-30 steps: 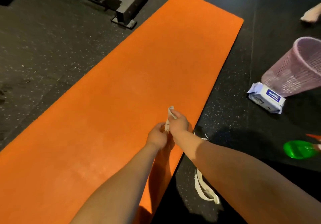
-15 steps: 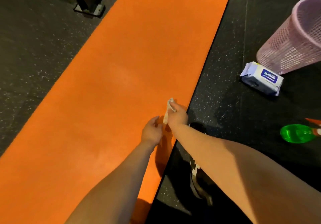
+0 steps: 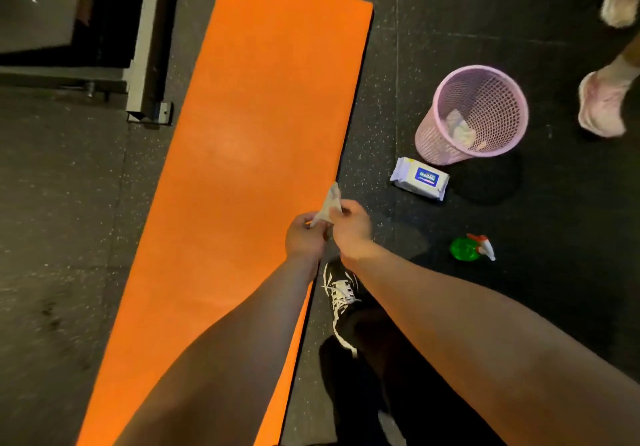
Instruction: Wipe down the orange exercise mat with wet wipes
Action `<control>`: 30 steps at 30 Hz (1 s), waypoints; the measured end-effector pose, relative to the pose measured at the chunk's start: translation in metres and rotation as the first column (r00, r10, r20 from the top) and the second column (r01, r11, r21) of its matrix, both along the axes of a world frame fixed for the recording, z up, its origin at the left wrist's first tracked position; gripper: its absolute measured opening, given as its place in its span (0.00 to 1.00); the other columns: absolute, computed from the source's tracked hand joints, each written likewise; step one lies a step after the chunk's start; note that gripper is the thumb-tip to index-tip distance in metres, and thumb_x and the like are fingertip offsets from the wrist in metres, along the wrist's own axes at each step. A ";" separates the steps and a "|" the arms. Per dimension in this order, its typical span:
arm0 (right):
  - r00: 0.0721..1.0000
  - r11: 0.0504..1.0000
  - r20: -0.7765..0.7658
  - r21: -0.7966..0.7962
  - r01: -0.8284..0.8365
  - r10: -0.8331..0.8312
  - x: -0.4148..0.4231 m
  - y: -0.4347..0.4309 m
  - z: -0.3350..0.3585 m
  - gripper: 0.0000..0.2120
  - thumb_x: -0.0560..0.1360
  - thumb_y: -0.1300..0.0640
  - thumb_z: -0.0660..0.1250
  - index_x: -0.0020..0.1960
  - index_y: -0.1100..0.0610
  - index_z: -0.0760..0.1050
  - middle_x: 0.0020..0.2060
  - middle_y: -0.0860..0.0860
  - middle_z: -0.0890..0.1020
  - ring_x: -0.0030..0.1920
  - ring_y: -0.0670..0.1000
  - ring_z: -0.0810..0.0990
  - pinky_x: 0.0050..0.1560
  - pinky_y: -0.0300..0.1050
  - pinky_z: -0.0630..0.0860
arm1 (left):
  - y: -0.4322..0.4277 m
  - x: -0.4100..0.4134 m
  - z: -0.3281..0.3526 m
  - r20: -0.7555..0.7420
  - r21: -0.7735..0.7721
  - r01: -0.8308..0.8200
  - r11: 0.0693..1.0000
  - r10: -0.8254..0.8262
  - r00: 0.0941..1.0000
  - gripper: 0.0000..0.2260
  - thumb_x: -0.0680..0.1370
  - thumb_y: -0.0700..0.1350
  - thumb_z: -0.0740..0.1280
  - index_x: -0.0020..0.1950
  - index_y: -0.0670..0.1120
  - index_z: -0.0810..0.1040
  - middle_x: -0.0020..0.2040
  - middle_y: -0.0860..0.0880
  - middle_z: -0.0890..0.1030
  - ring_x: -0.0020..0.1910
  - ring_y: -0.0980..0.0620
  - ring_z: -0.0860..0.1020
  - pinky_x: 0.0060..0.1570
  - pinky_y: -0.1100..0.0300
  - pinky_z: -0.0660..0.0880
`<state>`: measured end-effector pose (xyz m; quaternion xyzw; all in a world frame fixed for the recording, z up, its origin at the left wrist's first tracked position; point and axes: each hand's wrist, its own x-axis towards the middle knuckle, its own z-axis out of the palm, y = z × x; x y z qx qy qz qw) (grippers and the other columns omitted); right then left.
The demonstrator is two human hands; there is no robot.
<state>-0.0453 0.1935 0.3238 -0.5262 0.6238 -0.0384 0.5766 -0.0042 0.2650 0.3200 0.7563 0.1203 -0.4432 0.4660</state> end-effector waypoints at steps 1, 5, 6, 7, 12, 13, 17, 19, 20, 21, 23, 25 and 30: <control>1.000 1.000 -0.021 -0.007 0.012 -0.012 -0.001 -0.010 0.025 0.10 0.80 0.61 0.64 0.59 0.57 0.80 0.56 0.58 0.82 0.51 0.56 0.82 0.48 0.50 0.79 | -0.011 0.000 0.023 -0.019 0.001 -0.016 1.000 0.016 1.000 0.06 0.79 0.44 0.69 0.54 0.47 0.78 0.49 0.43 0.84 0.43 0.41 0.82 0.41 0.50 0.75; 0.992 0.994 -0.058 -0.025 0.107 -0.109 -0.007 -0.048 0.106 0.07 0.81 0.60 0.64 0.57 0.56 0.79 0.52 0.55 0.82 0.48 0.53 0.81 0.42 0.45 0.75 | -0.055 0.002 0.101 -0.011 -0.040 -0.002 0.999 0.001 1.000 0.06 0.77 0.42 0.69 0.51 0.49 0.74 0.46 0.42 0.82 0.38 0.46 0.77 0.39 0.53 0.72; 0.989 0.990 -0.055 -0.013 0.137 -0.137 -0.009 -0.057 0.120 0.08 0.81 0.60 0.64 0.58 0.56 0.78 0.51 0.54 0.82 0.48 0.52 0.80 0.43 0.44 0.74 | -0.063 0.002 0.114 0.001 -0.048 0.013 0.999 -0.013 1.000 0.06 0.77 0.44 0.69 0.50 0.49 0.74 0.47 0.43 0.83 0.38 0.47 0.77 0.39 0.54 0.72; 0.985 0.987 -0.063 0.010 0.159 -0.158 -0.011 -0.065 0.136 0.08 0.81 0.61 0.64 0.59 0.56 0.77 0.50 0.53 0.81 0.48 0.52 0.80 0.43 0.44 0.73 | -0.069 0.001 0.126 0.019 -0.039 0.040 0.998 -0.040 0.999 0.06 0.77 0.46 0.69 0.50 0.50 0.74 0.48 0.43 0.83 0.40 0.47 0.77 0.40 0.54 0.72; 0.971 0.970 -0.023 0.045 0.238 -0.237 -0.037 -0.089 0.197 0.13 0.79 0.62 0.65 0.63 0.61 0.76 0.51 0.57 0.82 0.45 0.53 0.80 0.42 0.43 0.77 | -0.091 -0.016 0.183 0.037 -0.052 0.231 0.971 -0.230 0.973 0.03 0.78 0.48 0.68 0.45 0.51 0.80 0.50 0.46 0.83 0.44 0.48 0.80 0.43 0.55 0.75; 0.963 0.962 -0.015 0.044 0.269 -0.269 -0.043 -0.095 0.207 0.13 0.79 0.63 0.64 0.64 0.62 0.76 0.51 0.58 0.82 0.44 0.53 0.80 0.42 0.43 0.77 | -0.099 -0.018 0.195 0.038 -0.078 0.279 0.957 -0.277 0.960 0.04 0.79 0.46 0.67 0.47 0.50 0.82 0.48 0.48 0.83 0.42 0.50 0.79 0.40 0.58 0.74; 0.914 0.912 -0.052 0.064 0.405 -0.403 -0.060 -0.128 0.233 0.11 0.81 0.59 0.64 0.62 0.57 0.78 0.51 0.55 0.81 0.47 0.53 0.79 0.47 0.45 0.77 | -0.135 -0.026 0.221 -0.021 -0.077 0.395 0.916 -0.397 0.917 0.10 0.77 0.37 0.65 0.51 0.51 0.82 0.46 0.47 0.83 0.37 0.50 0.77 0.36 0.60 0.72; 0.885 0.880 -0.059 0.096 0.465 -0.461 -0.059 -0.146 0.232 0.11 0.80 0.60 0.65 0.60 0.55 0.78 0.51 0.53 0.81 0.51 0.56 0.80 0.53 0.50 0.78 | -0.157 -0.026 0.220 -0.024 -0.050 0.427 0.903 -0.428 0.903 0.12 0.76 0.37 0.65 0.46 0.54 0.81 0.49 0.46 0.85 0.40 0.47 0.80 0.39 0.55 0.75; 0.878 0.872 -0.057 0.099 0.478 -0.475 -0.057 -0.159 0.222 0.12 0.78 0.61 0.65 0.60 0.55 0.79 0.52 0.54 0.83 0.52 0.57 0.81 0.53 0.50 0.78 | -0.172 -0.025 0.214 -0.015 -0.031 0.439 0.898 -0.439 0.898 0.11 0.76 0.38 0.66 0.44 0.55 0.81 0.49 0.46 0.85 0.41 0.47 0.80 0.40 0.53 0.76; 0.877 0.871 -0.073 0.103 0.480 -0.475 -0.054 -0.173 0.212 0.12 0.77 0.61 0.66 0.59 0.55 0.80 0.53 0.55 0.84 0.52 0.59 0.82 0.52 0.51 0.78 | -0.188 -0.022 0.205 0.009 -0.027 0.442 0.897 -0.442 0.897 0.10 0.76 0.39 0.67 0.45 0.54 0.82 0.48 0.46 0.85 0.41 0.47 0.80 0.41 0.51 0.77; 0.853 0.843 -0.100 0.128 0.522 -0.513 -0.046 -0.208 0.184 0.13 0.77 0.60 0.66 0.61 0.53 0.80 0.55 0.56 0.83 0.55 0.59 0.82 0.58 0.53 0.80 | -0.223 -0.015 0.191 0.003 -0.017 0.422 0.906 -0.422 0.907 0.06 0.75 0.41 0.68 0.49 0.51 0.83 0.46 0.46 0.84 0.38 0.49 0.78 0.39 0.54 0.75; 0.817 0.804 -0.094 0.147 0.576 -0.568 -0.036 -0.244 0.173 0.15 0.79 0.61 0.65 0.64 0.53 0.79 0.58 0.55 0.82 0.57 0.57 0.81 0.63 0.54 0.78 | -0.261 -0.008 0.164 -0.007 -0.015 0.383 0.923 -0.384 0.923 0.07 0.75 0.42 0.69 0.52 0.49 0.80 0.47 0.45 0.84 0.39 0.49 0.77 0.39 0.57 0.72; 0.759 0.749 -0.140 0.122 0.651 -0.636 -0.029 -0.327 0.126 0.12 0.81 0.62 0.65 0.63 0.55 0.79 0.58 0.54 0.81 0.57 0.56 0.80 0.58 0.50 0.80 | -0.344 -0.001 0.117 -0.041 -0.017 0.392 0.920 -0.392 0.919 0.08 0.79 0.40 0.68 0.57 0.46 0.76 0.50 0.47 0.83 0.37 0.55 0.78 0.33 0.63 0.72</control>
